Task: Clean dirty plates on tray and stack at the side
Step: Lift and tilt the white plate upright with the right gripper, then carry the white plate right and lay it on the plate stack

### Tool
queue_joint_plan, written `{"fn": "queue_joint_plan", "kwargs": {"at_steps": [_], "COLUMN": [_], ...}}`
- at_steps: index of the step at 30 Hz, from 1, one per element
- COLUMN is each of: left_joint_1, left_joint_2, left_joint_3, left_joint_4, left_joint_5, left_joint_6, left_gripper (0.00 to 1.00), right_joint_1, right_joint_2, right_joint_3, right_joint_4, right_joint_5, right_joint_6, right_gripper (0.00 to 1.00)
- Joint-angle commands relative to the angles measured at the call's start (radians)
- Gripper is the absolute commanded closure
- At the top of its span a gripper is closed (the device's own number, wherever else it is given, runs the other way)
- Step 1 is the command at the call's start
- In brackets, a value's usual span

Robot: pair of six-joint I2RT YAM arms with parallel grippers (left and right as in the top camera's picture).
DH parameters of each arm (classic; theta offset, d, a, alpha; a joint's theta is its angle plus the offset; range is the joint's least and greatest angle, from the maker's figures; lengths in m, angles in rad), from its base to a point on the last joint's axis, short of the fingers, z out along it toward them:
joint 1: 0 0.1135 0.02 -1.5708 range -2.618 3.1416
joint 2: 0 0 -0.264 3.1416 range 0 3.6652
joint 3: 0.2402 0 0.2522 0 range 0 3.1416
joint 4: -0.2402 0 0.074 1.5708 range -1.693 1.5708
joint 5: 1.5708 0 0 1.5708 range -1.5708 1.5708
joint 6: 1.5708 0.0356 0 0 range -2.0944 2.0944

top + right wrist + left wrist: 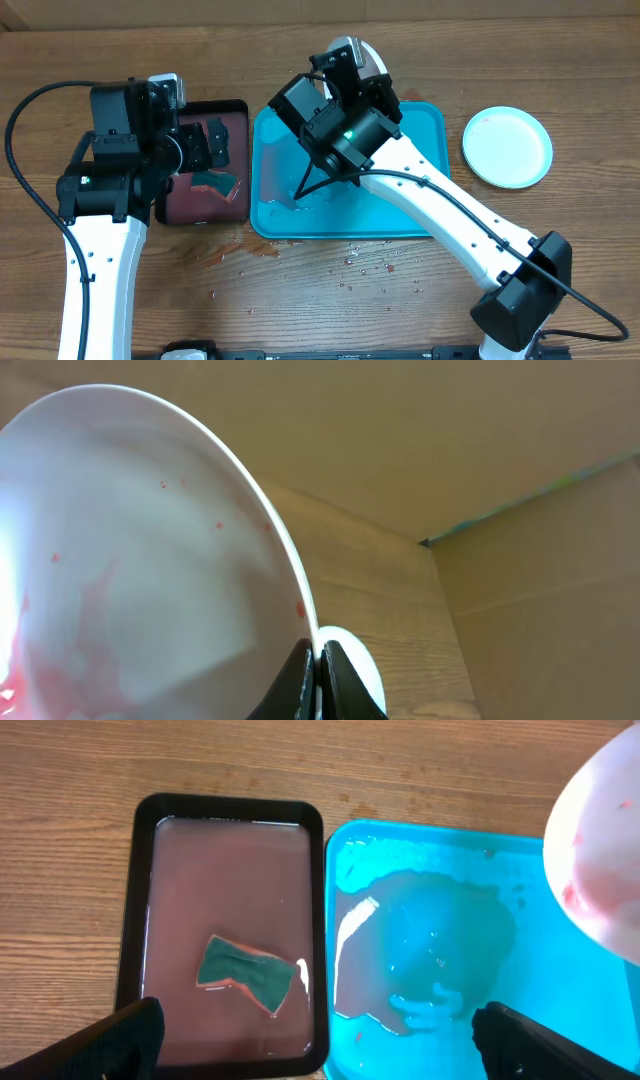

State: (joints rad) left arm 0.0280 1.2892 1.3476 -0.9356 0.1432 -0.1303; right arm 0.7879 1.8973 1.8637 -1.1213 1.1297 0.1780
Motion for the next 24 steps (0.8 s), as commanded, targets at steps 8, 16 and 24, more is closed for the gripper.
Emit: {"fn": "queue_joint_plan", "kwargs": {"at_steps": [8, 16, 24], "left_joint_1": [-0.002, -0.002, -0.002], "left_joint_2": [-0.015, -0.015, -0.014], "left_joint_3": [0.011, 0.011, 0.011], "left_joint_4": [-0.002, 0.001, 0.001], "left_joint_5": [0.01, 0.01, 0.011], "left_joint_6": [0.019, 0.019, 0.019], "left_gripper": [0.0, 0.0, 0.0], "right_joint_1": [-0.004, -0.002, -0.002], "right_joint_2": [-0.038, -0.038, -0.038], "right_joint_3": [0.001, 0.001, 0.001], "right_joint_4": [0.046, 0.081, 0.08], "right_joint_5": [0.252, 0.398, 0.396], "right_joint_6": [-0.031, -0.108, -0.108], "right_gripper": [0.96, 0.96, 0.96]}}
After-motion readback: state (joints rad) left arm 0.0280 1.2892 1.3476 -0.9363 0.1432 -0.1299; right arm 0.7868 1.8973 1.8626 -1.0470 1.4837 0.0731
